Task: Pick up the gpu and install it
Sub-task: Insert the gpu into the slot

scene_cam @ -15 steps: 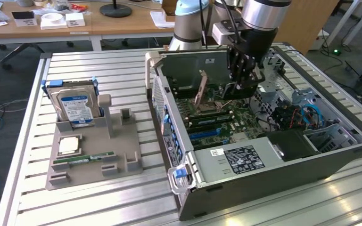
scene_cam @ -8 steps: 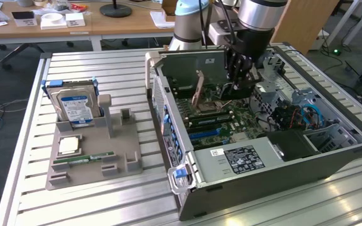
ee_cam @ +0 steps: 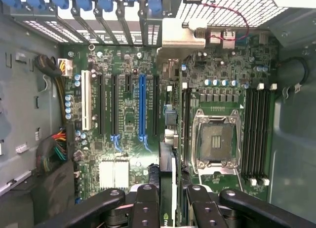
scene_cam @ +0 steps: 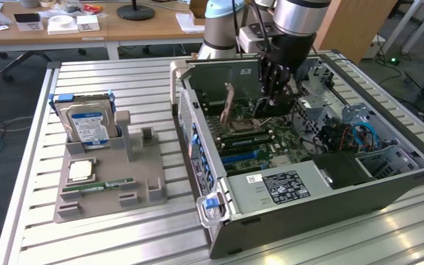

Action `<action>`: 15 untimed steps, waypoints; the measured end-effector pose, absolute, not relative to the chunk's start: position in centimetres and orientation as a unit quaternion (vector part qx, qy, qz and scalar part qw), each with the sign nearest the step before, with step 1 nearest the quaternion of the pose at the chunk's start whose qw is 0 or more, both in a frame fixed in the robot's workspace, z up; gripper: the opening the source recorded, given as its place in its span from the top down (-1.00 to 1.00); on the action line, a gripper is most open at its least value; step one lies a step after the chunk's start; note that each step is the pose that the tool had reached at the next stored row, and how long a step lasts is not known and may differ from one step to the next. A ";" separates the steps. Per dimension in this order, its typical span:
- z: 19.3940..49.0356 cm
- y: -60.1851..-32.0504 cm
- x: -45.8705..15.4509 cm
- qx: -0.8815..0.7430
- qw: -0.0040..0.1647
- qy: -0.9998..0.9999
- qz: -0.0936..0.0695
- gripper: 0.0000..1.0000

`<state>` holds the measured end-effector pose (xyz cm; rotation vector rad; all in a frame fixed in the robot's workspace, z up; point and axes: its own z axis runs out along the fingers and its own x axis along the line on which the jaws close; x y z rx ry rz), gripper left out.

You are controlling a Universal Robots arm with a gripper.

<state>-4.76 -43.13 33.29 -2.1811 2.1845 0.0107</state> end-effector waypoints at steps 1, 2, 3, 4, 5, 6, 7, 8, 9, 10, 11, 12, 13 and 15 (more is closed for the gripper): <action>33.3 -43.1 -4.9 -0.706 0.027 0.707 0.003 0.47; 33.3 -43.1 -5.0 -0.706 0.027 0.707 0.003 0.47; 33.3 -43.1 -5.1 -0.706 0.027 0.707 0.003 0.47; 33.3 -43.0 -5.2 -0.706 0.027 0.707 0.003 0.47; 33.3 -43.0 -5.3 -0.706 0.027 0.707 0.003 0.47; 33.3 -43.0 -5.5 -0.706 0.027 0.707 0.003 0.47; 33.3 -43.0 -5.5 -0.706 0.027 0.707 0.003 0.47; 33.3 -43.0 -5.6 -0.706 0.027 0.707 0.003 0.47; 33.3 -43.0 -5.6 -0.706 0.027 0.707 0.003 0.47; 33.3 -43.0 -5.6 -0.706 0.027 0.707 0.003 0.47; 33.2 -43.0 -5.7 -0.706 0.027 0.707 0.003 0.47; 33.2 -43.0 -5.8 -0.706 0.028 0.707 0.003 0.47; 33.1 -43.0 -5.9 -0.706 0.028 0.707 0.003 0.47; 32.9 -43.0 -6.0 -0.706 0.028 0.707 0.003 0.47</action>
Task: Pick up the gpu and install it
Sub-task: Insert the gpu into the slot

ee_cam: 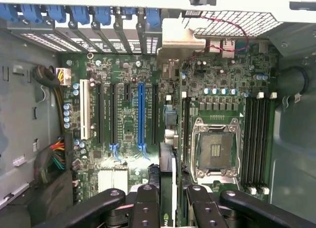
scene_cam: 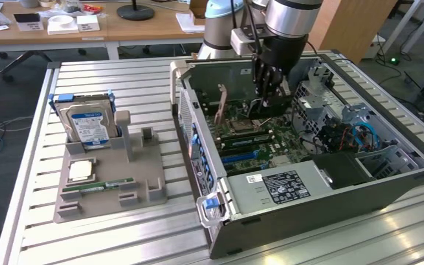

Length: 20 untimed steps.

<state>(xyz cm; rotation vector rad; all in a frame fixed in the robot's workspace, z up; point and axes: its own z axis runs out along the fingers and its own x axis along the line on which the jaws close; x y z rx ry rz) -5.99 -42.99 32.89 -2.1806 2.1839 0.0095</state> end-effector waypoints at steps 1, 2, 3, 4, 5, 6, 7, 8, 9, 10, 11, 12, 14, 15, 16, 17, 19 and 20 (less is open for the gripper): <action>32.8 -43.0 -6.0 -0.706 0.028 0.707 0.003 0.47; 32.7 -43.0 -6.0 -0.706 0.028 0.707 0.003 0.47; 32.7 -43.1 -6.0 -0.706 0.028 0.707 0.003 0.47; 32.6 -43.3 -6.0 -0.706 0.028 0.707 0.003 0.47; 32.6 -43.5 -6.0 -0.706 0.028 0.707 0.003 0.47; 32.6 -43.8 -6.0 -0.706 0.028 0.707 0.003 0.47; 32.5 -44.0 -6.0 -0.706 0.028 0.707 0.003 0.47; 32.5 -44.3 -6.0 -0.706 0.028 0.707 0.003 0.47; 32.5 -44.5 -6.0 -0.706 0.028 0.707 0.003 0.47; 32.4 -44.7 -6.0 -0.706 0.028 0.707 0.003 0.47; 32.3 -44.8 -6.0 -0.706 0.028 0.707 0.003 0.47; 32.2 -44.9 -6.0 -0.706 0.028 0.707 0.003 0.47; 31.9 -45.0 -6.0 -0.706 0.028 0.707 0.003 0.47; 31.7 -45.1 -6.0 -0.706 0.029 0.707 0.002 0.47; 31.6 -45.1 -6.0 -0.706 0.029 0.707 0.002 0.47; 31.5 -45.2 -6.0 -0.706 0.029 0.707 0.002 0.47; 31.3 -45.4 -6.0 -0.706 0.029 0.707 0.002 0.47; 31.1 -45.5 -6.0 -0.706 0.029 0.707 0.002 0.47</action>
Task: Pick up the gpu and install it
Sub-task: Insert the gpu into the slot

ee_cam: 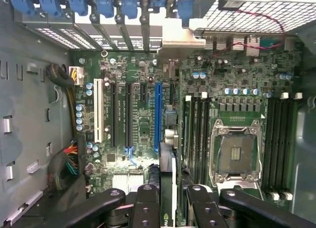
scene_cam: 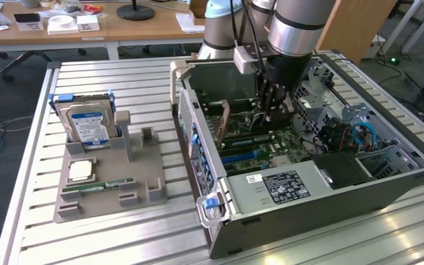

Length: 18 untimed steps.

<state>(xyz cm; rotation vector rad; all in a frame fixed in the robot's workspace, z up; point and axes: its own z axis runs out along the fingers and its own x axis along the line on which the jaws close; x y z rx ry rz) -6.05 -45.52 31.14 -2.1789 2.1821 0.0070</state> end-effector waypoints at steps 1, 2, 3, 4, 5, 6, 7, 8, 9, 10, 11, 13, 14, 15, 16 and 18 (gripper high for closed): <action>31.0 -45.6 -6.1 -0.706 0.029 0.707 0.002 0.47; 30.9 -45.7 -6.1 -0.706 0.029 0.707 0.002 0.47; 30.8 -45.7 -6.1 -0.706 0.029 0.707 0.002 0.47; 30.7 -45.7 -6.1 -0.706 0.029 0.707 0.002 0.47; 30.6 -45.8 -6.1 -0.706 0.029 0.707 0.002 0.47; 30.6 -45.8 -6.1 -0.706 0.029 0.707 0.002 0.47; 30.6 -45.8 -6.1 -0.706 0.029 0.707 0.002 0.47; 30.6 -45.8 -6.1 -0.706 0.029 0.707 0.002 0.47; 30.5 -45.8 -6.2 -0.706 0.029 0.707 0.002 0.47; 30.4 -45.8 -6.3 -0.706 0.030 0.707 0.002 0.47; 30.3 -45.8 -6.4 -0.706 0.030 0.707 0.002 0.47; 30.0 -45.8 -6.5 -0.706 0.030 0.707 0.002 0.47; 29.8 -45.8 -6.6 -0.707 0.030 0.707 0.002 0.47; 29.7 -45.8 -6.6 -0.707 0.030 0.707 0.002 0.47; 29.5 -45.8 -6.6 -0.707 0.030 0.707 0.002 0.47; 29.1 -45.8 -6.7 -0.707 0.030 0.707 0.002 0.47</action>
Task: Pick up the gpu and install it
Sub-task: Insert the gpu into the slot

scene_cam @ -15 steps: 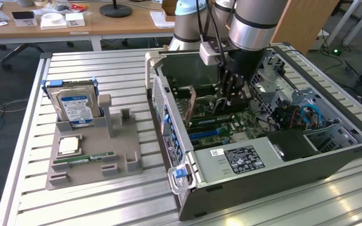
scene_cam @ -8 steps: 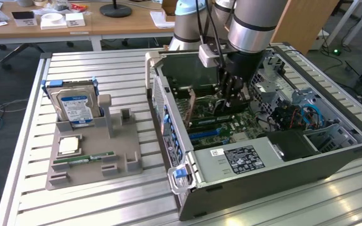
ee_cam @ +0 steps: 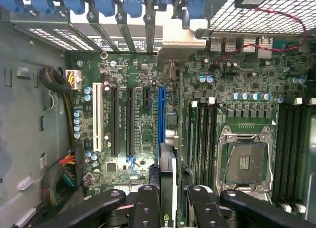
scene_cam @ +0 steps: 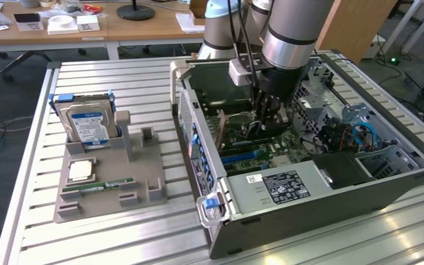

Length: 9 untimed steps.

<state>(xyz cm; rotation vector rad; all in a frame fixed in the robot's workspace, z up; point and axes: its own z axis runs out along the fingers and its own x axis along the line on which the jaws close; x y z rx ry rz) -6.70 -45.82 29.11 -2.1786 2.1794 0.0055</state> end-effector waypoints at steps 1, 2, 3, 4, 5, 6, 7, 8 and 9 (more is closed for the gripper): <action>28.9 -45.8 -6.7 -0.707 0.030 0.707 0.002 0.47; 28.8 -45.9 -6.8 -0.707 0.030 0.707 0.002 0.47; 28.6 -45.9 -6.8 -0.707 0.030 0.707 0.002 0.47; 28.4 -45.9 -6.8 -0.707 0.030 0.707 0.002 0.47; 28.3 -46.0 -6.8 -0.707 0.030 0.707 0.002 0.47; 28.3 -46.0 -6.9 -0.707 0.030 0.707 0.002 0.47; 28.3 -46.1 -6.9 -0.707 0.030 0.707 0.002 0.47; 28.2 -46.2 -6.9 -0.707 0.030 0.707 0.002 0.47; 28.2 -46.4 -6.9 -0.707 0.030 0.707 0.002 0.47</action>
